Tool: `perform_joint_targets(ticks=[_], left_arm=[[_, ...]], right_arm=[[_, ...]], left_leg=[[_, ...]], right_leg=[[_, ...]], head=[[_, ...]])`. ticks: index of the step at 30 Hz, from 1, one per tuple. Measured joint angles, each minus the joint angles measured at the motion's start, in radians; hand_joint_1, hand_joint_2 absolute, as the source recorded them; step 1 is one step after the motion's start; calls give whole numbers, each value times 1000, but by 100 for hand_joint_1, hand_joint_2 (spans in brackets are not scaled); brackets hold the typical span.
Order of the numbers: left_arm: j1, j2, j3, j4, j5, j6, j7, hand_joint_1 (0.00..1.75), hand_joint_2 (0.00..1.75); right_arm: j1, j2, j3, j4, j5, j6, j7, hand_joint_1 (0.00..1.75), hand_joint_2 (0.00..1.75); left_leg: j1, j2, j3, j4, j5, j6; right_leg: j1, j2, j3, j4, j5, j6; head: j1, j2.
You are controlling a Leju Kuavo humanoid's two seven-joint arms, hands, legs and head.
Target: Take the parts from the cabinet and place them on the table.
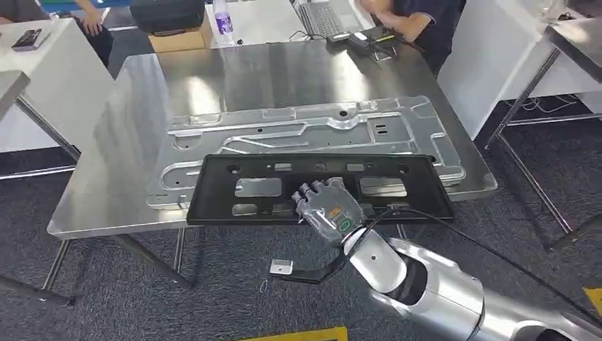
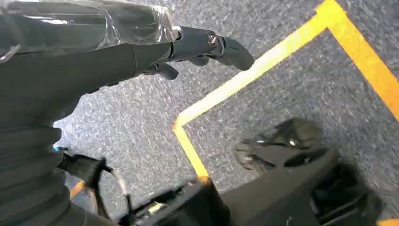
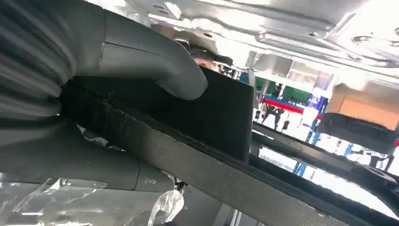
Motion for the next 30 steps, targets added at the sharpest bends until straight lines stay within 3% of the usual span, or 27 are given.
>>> perform_joint_targets(ticks=[1, 2, 5, 6, 7, 9, 10, 11, 12, 13, 15, 16, 18, 20, 21, 22, 23, 25, 26, 27, 28, 30], left_arm=[[-1, 6, 0, 1, 0, 0, 0, 0, 175], [-1, 2, 0, 0, 0, -1, -1, 0, 175], [0, 3, 0, 0, 0, -1, 0, 0, 175], [1, 3, 0, 0, 0, -1, 0, 0, 175], [0, 3, 0, 0, 0, -1, 0, 0, 175], [-2, 3, 0, 0, 0, -1, 0, 0, 175], [-2, 2, 0, 0, 0, -3, 0, 0, 175], [1, 0, 0, 0, 0, -5, 0, 0, 175], [3, 0, 0, 0, 0, -5, 0, 0, 175], [4, -1, 0, 0, 0, -5, 0, 0, 175], [4, -1, 0, 0, 0, -5, 0, 0, 175], [4, -1, 0, 0, 0, -6, 0, 0, 175], [0, -1, 0, 0, 0, -8, 2, 0, 175], [2, -1, 0, 0, 0, -10, 2, 0, 175], [2, 0, 0, 0, -2, -10, 3, 0, 175], [1, -2, 0, 0, -4, -11, 3, 0, 175], [-1, -2, 0, 0, -5, -13, 2, 0, 175], [0, -3, 0, 0, -8, -14, 3, 0, 175], [2, -3, 0, 0, -10, -14, 2, 0, 175], [2, -3, 0, 0, -8, -14, 2, 0, 175], [0, -3, 0, 0, -9, -14, 2, 0, 175], [1, -3, 0, 0, -9, -14, 2, 0, 175]], right_arm=[[0, 0, 0, 0, 0, 0, 1, 175, 175], [-2, -1, 0, 0, 0, 0, 1, 175, 175], [-1, 0, 0, 0, 0, 0, 2, 175, 175], [0, -1, -3, -1, 0, 0, 3, 175, 175], [-2, -2, -3, -1, 1, 0, 3, 175, 175], [-3, -3, -2, 0, 5, 3, 2, 175, 175], [-1, -3, -1, 0, 9, 7, -5, 175, 175], [1, -3, 2, 0, 10, 9, -10, 175, 175], [2, -3, 5, 0, 10, 9, -10, 175, 175], [2, -3, 7, 0, 10, 9, -11, 175, 175], [0, -4, 8, 0, 13, 12, -14, 175, 175], [-3, -4, 10, 0, 17, 15, -19, 175, 175], [-10, -3, 15, -2, 25, 19, -32, 175, 175], [-15, -3, 20, -2, 32, 19, -46, 175, 175], [-22, -1, 24, -2, 35, 19, -54, 175, 175], [-25, 0, 26, -2, 39, 18, -59, 175, 175], [-30, 3, 28, -2, 42, 17, -61, 175, 175], [-37, 9, 37, -2, 49, 15, -72, 175, 175], [-37, 11, 41, -2, 52, 13, -76, 175, 175], [-37, 13, 46, -2, 52, 11, -79, 175, 175], [-38, 15, 51, -2, 53, 10, -82, 175, 175], [-45, 24, 56, -2, 55, 9, -87, 175, 175]], left_leg=[[-11, 5, 15, -27, -6, 23], [-12, 8, 21, -50, -3, 16], [-18, 5, 30, -68, -1, 13], [-2, 5, 52, -89, 8, 2], [-1, 2, 62, -98, 8, 3], [4, 2, 72, -99, 3, 4], [5, 1, 76, -99, -1, 4], [7, 0, 80, -99, -6, 2], [10, -2, 87, -99, -12, -3], [13, -4, 94, -98, -18, -7], [19, -8, 113, -95, -34, -19], [16, -9, 116, -93, -43, -27], [11, -9, 110, -90, -51, -34], [13, -9, 112, -94, -55, -41], [15, -9, 114, -87, -63, -47], [16, -5, 99, -58, -78, -55], [22, -5, 64, 14, -111, -63], [28, -4, -30, 185, -170, -73], [29, -3, -69, 241, -178, -74], [29, -3, -85, 246, -161, -74], [30, -2, -76, 205, -123, -74], [32, 0, -2, 13, -7, -72]], right_leg=[[3, -1, 2, -1, -3, 0], [2, 1, 0, -4, -4, 1], [-4, -1, 6, -14, -5, 9], [-4, -3, 7, -6, -12, 14], [-1, -1, -3, 23, -24, 20], [-5, -1, -79, 164, -82, 29], [-9, -1, -124, 236, -102, 35], [-13, -2, -163, 285, -105, 40], [-17, -2, -170, 276, -80, 45], [-21, -2, -154, 222, -36, 49], [-29, -3, -73, 36, 69, 57], [-33, -2, -49, -21, 78, 59], [-29, 2, -44, -32, 68, 38], [-25, 2, -44, -33, 63, 26], [-31, 2, -40, -36, 63, 18], [-31, 1, -36, -37, 59, 13], [-31, 0, -33, -36, 55, 7], [-28, -4, -27, -36, 49, 2], [-28, -2, -24, -36, 44, 4], [-28, -3, -19, -36, 41, 4], [-28, -3, -12, -36, 36, 5], [-31, -3, 6, -36, 25, 10]], head=[[3, 0], [4, 0], [3, 0], [3, 0], [5, 0], [6, 0], [6, 0], [6, 0], [6, 0], [6, 0], [6, 0], [6, 0], [5, 0], [5, 0], [6, 0], [3, 0], [2, 0], [1, 0], [1, 0], [1, 0], [1, 0], [1, 0]])
